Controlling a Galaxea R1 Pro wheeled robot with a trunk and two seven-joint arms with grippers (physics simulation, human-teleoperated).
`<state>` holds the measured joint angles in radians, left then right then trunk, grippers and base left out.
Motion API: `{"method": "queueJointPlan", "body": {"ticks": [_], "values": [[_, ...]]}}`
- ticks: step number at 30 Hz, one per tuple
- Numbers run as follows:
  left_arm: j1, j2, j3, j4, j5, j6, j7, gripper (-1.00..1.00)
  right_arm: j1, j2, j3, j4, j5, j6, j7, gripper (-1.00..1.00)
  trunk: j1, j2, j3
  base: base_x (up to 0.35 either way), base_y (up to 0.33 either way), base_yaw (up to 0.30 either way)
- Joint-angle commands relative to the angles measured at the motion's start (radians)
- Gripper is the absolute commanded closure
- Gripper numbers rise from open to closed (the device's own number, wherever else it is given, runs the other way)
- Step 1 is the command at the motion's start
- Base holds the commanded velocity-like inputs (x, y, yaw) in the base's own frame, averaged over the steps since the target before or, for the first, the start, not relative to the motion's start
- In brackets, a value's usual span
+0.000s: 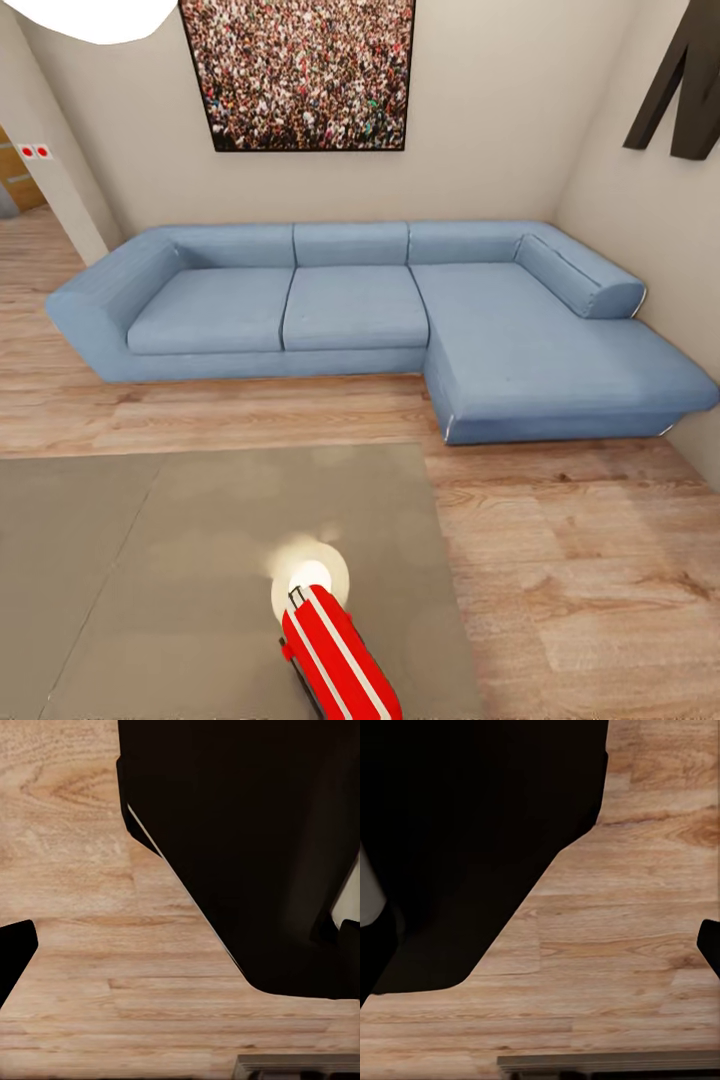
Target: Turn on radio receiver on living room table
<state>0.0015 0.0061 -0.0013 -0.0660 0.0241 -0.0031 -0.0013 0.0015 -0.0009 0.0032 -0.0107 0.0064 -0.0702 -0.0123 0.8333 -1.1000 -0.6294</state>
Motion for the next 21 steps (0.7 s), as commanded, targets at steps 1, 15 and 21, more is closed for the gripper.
{"method": "queueJointPlan", "body": {"ticks": [1,15,21], "values": [[0.0,0.0,0.001,0.0,0.0,0.0,0.0,-1.0,0.0,0.0,0.0,0.0,0.0,0.0,0.0,-1.0,0.0,0.0,-0.002,0.0,0.0,0.0],[0.0,0.0,0.0,0.0,0.0,0.0,0.0,-1.0,0.0,-0.001,0.0,0.0,0.0,0.0,0.0,-1.0,0.0,0.0,-0.024,0.0,0.0,0.0],[0.0,0.0,0.0,0.0,0.0,0.0,0.0,-1.0,0.0,-0.001,0.0,0.0,0.001,0.0,0.0,-1.0,0.0,0.0,-0.033,0.0,0.0,0.0]]}}
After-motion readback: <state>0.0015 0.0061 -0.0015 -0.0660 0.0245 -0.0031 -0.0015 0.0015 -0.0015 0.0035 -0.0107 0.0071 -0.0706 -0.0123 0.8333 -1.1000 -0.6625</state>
